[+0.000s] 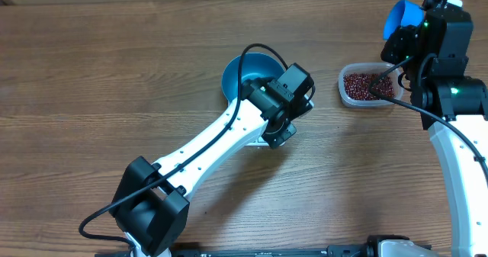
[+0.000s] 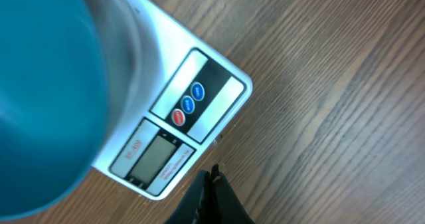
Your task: Scoop item into bowl and weigh 150g on scale
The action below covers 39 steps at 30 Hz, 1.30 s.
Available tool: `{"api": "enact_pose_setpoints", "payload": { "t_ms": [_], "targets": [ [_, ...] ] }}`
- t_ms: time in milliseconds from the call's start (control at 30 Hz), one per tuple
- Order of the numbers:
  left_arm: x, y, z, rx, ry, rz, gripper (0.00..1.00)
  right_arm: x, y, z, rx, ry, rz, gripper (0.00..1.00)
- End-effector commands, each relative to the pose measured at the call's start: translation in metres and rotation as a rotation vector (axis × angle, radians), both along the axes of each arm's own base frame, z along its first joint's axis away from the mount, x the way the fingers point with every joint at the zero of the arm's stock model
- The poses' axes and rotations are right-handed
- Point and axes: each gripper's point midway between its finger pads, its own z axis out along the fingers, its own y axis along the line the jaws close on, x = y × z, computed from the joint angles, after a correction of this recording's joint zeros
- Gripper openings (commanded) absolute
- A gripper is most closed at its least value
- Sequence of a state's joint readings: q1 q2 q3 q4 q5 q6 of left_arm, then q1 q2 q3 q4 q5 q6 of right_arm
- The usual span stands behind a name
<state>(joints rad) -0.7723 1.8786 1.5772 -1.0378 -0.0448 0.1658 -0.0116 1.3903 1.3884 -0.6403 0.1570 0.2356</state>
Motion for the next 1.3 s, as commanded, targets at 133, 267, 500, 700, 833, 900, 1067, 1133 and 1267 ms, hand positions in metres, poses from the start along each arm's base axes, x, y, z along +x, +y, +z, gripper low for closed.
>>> {"api": "enact_pose_setpoints", "payload": {
  "t_ms": [133, 267, 500, 700, 833, 900, 1067, 1133, 1267],
  "targets": [
    [-0.005, 0.001, -0.024, 0.018, -0.022, -0.029, 0.04, 0.002, -0.001, 0.032, 0.003, -0.093, -0.003, 0.04],
    [0.006, 0.016, -0.034, 0.097, -0.098, 0.016, 0.04, 0.002, -0.001, 0.032, 0.002, -0.093, -0.003, 0.04],
    [0.003, 0.019, -0.054, 0.098, -0.101, 0.016, 0.04, 0.003, -0.001, 0.034, -0.001, -0.101, -0.002, 0.04],
    [0.01, 0.012, -0.062, 0.055, -0.142, 0.021, 0.04, 0.004, -0.001, 0.034, -0.001, -0.103, -0.001, 0.04],
    [0.013, 0.009, -0.072, 0.034, -0.163, 0.022, 0.04, 0.004, -0.001, 0.034, -0.001, -0.103, -0.001, 0.04],
    [0.012, 0.01, -0.076, 0.032, -0.165, 0.022, 0.04, 0.004, -0.001, 0.034, -0.001, -0.103, -0.001, 0.04],
    [0.009, 0.013, -0.081, 0.038, -0.16, 0.022, 0.04, 0.004, -0.001, 0.034, -0.001, -0.105, -0.001, 0.04],
    [0.01, 0.013, -0.081, 0.036, -0.167, 0.023, 0.05, 0.004, -0.001, 0.035, -0.001, -0.107, -0.001, 0.04],
    [0.012, 0.011, -0.08, 0.03, -0.173, 0.024, 0.04, 0.004, -0.001, 0.035, -0.001, -0.107, -0.001, 0.04]
  ]
}}
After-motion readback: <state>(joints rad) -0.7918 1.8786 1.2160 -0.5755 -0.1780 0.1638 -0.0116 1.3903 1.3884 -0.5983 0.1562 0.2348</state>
